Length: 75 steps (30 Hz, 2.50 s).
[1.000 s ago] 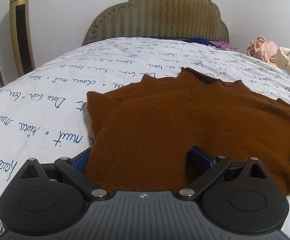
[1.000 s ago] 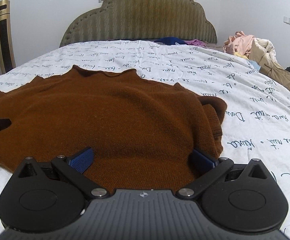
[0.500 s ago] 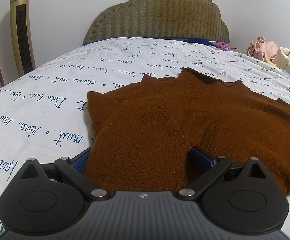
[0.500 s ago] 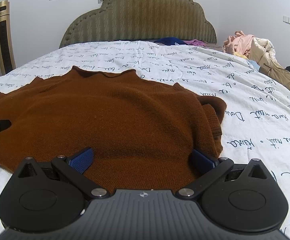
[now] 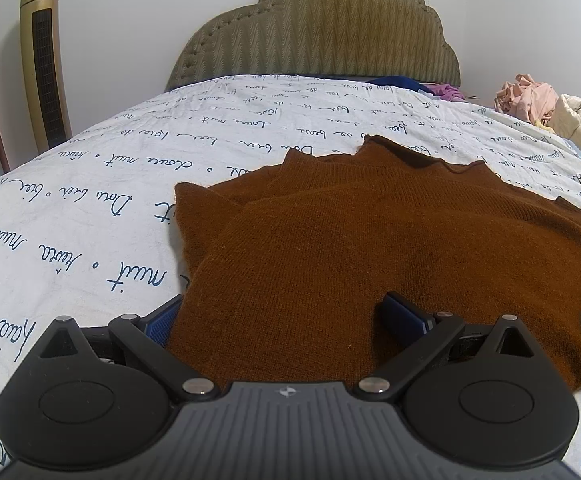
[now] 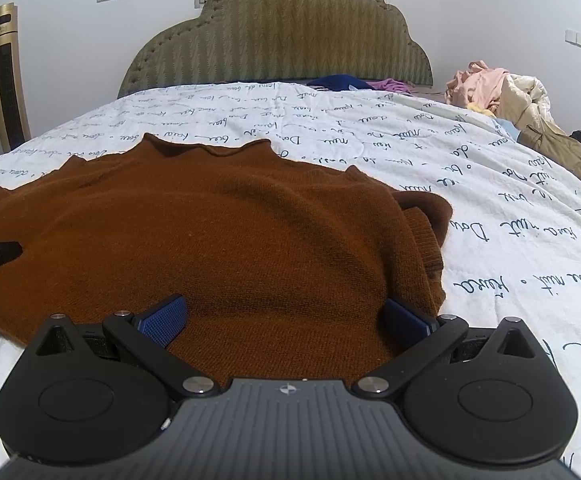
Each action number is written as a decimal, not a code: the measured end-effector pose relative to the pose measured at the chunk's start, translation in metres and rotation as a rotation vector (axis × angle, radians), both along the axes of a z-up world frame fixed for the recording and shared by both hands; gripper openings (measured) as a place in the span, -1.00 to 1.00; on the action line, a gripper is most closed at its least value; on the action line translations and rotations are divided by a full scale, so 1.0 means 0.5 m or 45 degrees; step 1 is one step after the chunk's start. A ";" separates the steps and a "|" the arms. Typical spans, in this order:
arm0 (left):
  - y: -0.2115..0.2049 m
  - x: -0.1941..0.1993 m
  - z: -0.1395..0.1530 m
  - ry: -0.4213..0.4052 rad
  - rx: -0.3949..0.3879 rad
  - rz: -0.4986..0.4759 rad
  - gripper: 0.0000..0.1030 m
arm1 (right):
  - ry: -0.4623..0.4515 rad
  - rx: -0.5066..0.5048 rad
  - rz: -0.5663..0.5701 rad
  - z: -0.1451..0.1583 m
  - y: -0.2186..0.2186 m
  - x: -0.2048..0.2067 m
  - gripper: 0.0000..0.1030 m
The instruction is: Fold small clothes
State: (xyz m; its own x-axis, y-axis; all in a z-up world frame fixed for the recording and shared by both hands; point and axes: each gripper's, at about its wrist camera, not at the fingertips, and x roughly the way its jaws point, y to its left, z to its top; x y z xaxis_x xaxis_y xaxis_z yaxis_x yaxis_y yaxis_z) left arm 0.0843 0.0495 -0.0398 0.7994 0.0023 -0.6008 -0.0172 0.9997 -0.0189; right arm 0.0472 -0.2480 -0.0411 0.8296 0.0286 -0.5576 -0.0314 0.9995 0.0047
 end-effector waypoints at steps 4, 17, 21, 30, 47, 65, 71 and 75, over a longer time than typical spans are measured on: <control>0.000 0.000 0.000 0.000 0.000 0.001 0.98 | -0.001 0.001 0.001 0.000 0.000 0.000 1.00; 0.001 0.000 0.000 0.000 0.000 0.001 0.99 | -0.006 0.023 -0.001 -0.001 0.000 -0.001 1.00; 0.001 0.000 0.000 -0.001 0.000 0.002 0.99 | -0.007 0.022 -0.001 -0.001 0.002 -0.001 1.00; 0.001 0.000 -0.001 0.000 0.001 0.002 0.99 | -0.006 0.023 -0.001 -0.001 0.002 -0.001 1.00; 0.001 0.000 -0.001 -0.001 0.016 0.004 0.99 | -0.132 -0.026 -0.041 0.016 0.011 -0.029 0.99; 0.135 0.019 0.074 0.034 -0.099 0.018 0.99 | -0.356 -0.587 0.195 0.066 0.194 -0.107 0.99; 0.213 0.089 0.077 0.171 -0.335 -0.092 0.99 | -0.338 -0.592 0.415 0.072 0.276 -0.140 0.99; 0.236 0.159 0.043 0.305 -0.479 -0.114 0.99 | -0.316 -0.706 0.608 0.050 0.357 -0.162 0.95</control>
